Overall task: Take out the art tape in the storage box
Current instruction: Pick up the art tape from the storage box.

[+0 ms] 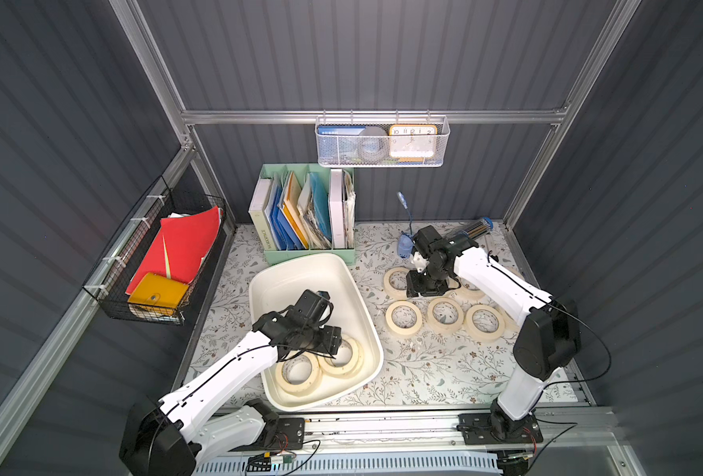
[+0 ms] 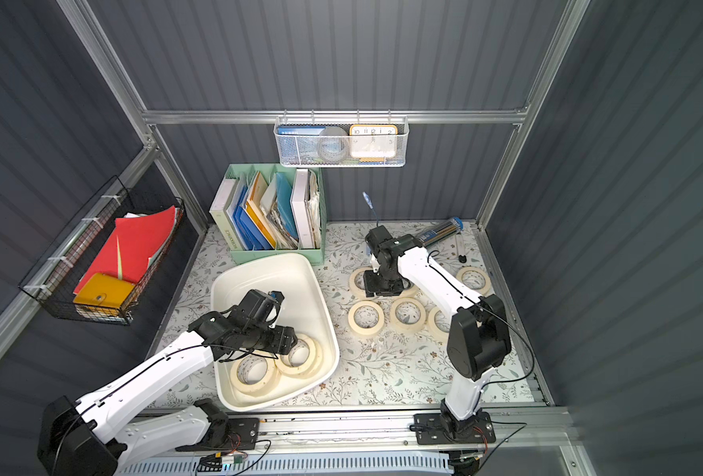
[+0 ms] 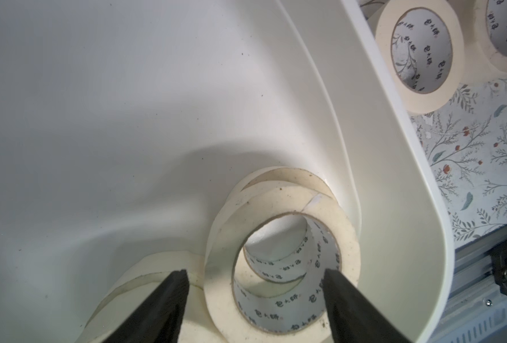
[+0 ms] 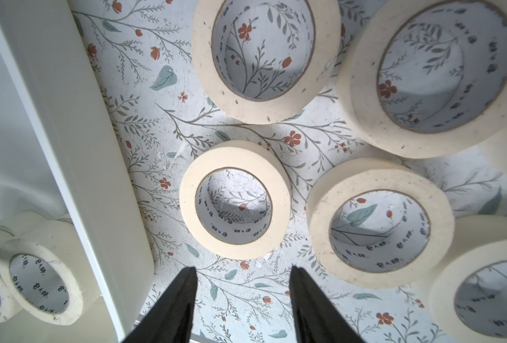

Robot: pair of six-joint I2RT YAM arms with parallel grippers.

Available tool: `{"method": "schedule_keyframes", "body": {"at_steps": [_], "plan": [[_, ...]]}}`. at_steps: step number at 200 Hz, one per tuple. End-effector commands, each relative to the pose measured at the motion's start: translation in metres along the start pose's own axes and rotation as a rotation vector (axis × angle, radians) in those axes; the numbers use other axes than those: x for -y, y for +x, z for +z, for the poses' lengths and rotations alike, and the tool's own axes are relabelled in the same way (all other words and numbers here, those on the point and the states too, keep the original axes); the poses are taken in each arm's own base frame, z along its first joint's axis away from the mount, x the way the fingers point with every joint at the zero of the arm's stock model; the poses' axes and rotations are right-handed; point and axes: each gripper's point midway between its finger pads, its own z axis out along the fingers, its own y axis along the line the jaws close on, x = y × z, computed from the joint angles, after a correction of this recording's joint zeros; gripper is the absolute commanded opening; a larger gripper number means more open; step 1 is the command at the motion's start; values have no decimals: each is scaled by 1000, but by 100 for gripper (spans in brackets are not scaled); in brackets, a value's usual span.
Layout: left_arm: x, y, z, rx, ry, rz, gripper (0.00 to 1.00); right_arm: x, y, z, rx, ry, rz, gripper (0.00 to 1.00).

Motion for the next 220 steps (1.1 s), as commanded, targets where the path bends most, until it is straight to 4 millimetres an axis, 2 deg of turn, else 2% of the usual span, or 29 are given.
{"method": "schedule_keyframes", "body": {"at_steps": [1, 36, 73, 89, 126, 146, 157, 184, 220], "plan": [[-1, 7, 8, -19, -2, -27, 77, -1, 10, 2, -43, -2, 4, 56], [-5, 10, 22, -27, -18, -17, 77, -2, 11, 3, -44, -10, 4, 56], [-7, 10, 36, -59, -34, 5, 70, -3, 16, 4, -50, -16, 7, 56], [-7, 10, 41, -67, -38, 11, 62, -3, 19, 3, -50, -16, 9, 56], [-8, 12, 43, -74, -42, 12, 33, -1, 27, 0, -48, -17, 17, 56], [-7, 8, 42, -67, -41, 15, 25, -5, 31, -1, -50, -21, 12, 56], [-7, 5, 41, -61, -45, 16, 23, -7, 34, -1, -52, -20, 9, 56], [-6, -12, 30, -33, -73, 34, 20, -20, 39, -10, -38, -22, -13, 56], [2, -60, 8, 60, -111, 62, 19, -58, 48, -28, -11, -41, -84, 56]]}}
